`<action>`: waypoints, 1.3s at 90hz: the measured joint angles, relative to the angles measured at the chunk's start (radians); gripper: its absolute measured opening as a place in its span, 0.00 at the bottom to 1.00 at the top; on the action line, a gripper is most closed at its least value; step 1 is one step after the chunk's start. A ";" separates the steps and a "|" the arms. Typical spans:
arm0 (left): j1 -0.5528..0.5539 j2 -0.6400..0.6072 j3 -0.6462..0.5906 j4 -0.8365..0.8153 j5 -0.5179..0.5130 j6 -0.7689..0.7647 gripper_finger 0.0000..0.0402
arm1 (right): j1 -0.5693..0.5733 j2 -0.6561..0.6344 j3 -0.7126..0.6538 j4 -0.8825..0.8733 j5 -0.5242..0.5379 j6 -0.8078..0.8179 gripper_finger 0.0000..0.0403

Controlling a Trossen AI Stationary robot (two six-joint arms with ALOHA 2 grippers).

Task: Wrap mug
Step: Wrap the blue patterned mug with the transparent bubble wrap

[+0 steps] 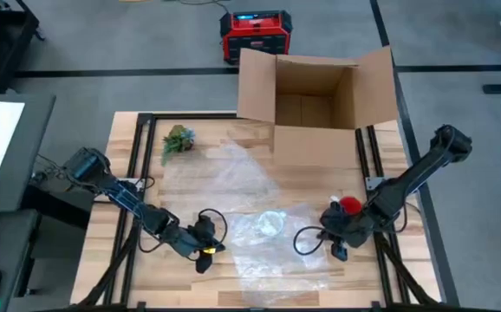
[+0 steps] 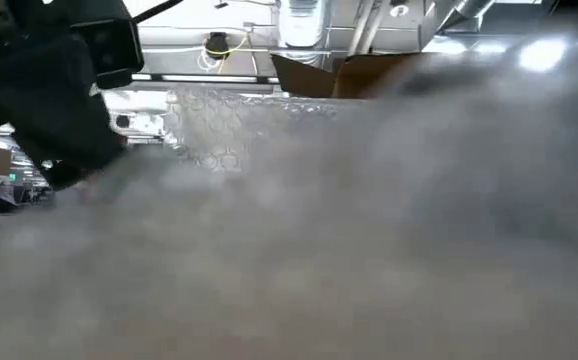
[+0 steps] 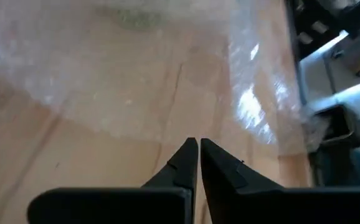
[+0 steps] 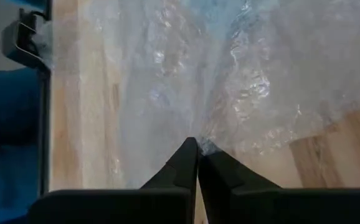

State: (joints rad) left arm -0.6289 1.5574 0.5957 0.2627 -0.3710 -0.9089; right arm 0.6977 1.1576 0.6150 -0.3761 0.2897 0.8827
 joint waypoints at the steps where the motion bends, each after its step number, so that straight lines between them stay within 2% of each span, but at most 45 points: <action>1: -0.001 0.000 0.000 -0.004 0.000 -0.003 0.00 | 0.000 0.006 0.000 0.000 0.000 0.000 0.00; 23: -0.014 -0.055 0.000 -0.067 0.013 -0.072 0.00 | -0.016 0.080 0.000 -0.010 -0.023 -0.001 0.03; 33: -0.027 -0.105 0.000 -0.129 0.019 -0.072 0.01 | -0.043 0.069 0.000 -0.011 -0.078 -0.001 0.11; 48: -0.041 -0.189 0.000 -0.297 -0.021 -0.114 0.07 | -0.057 0.041 0.005 -0.024 -0.085 -0.054 0.25; 62: -0.067 -0.259 -0.001 -0.401 -0.064 -0.148 0.11 | -0.080 0.018 0.103 -0.191 -0.128 -0.079 0.32; 72: -0.082 -0.293 -0.001 -0.440 -0.133 -0.147 0.12 | -0.088 0.013 0.207 -0.361 -0.127 -0.092 0.34; 79: -0.085 -0.312 -0.001 -0.432 -0.175 -0.130 0.12 | -0.096 0.013 0.268 -0.411 -0.104 -0.134 0.34; 86: -0.085 -0.314 0.000 -0.421 -0.238 -0.103 0.12 | -0.114 0.013 0.309 -0.376 -0.090 -0.201 0.33; 98: -0.085 -0.305 0.000 -0.350 -0.376 -0.016 0.12 | -0.161 0.059 0.370 -0.211 -0.111 -0.332 0.29; 117: -0.071 -0.247 0.000 -0.292 -0.616 0.028 0.12 | -0.255 0.292 0.572 -0.185 -0.146 -0.507 0.16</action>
State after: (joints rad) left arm -0.6994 1.3103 0.5953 -0.0292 -0.9867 -0.8804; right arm 0.4431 1.4492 1.1866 -0.5607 0.1435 0.3758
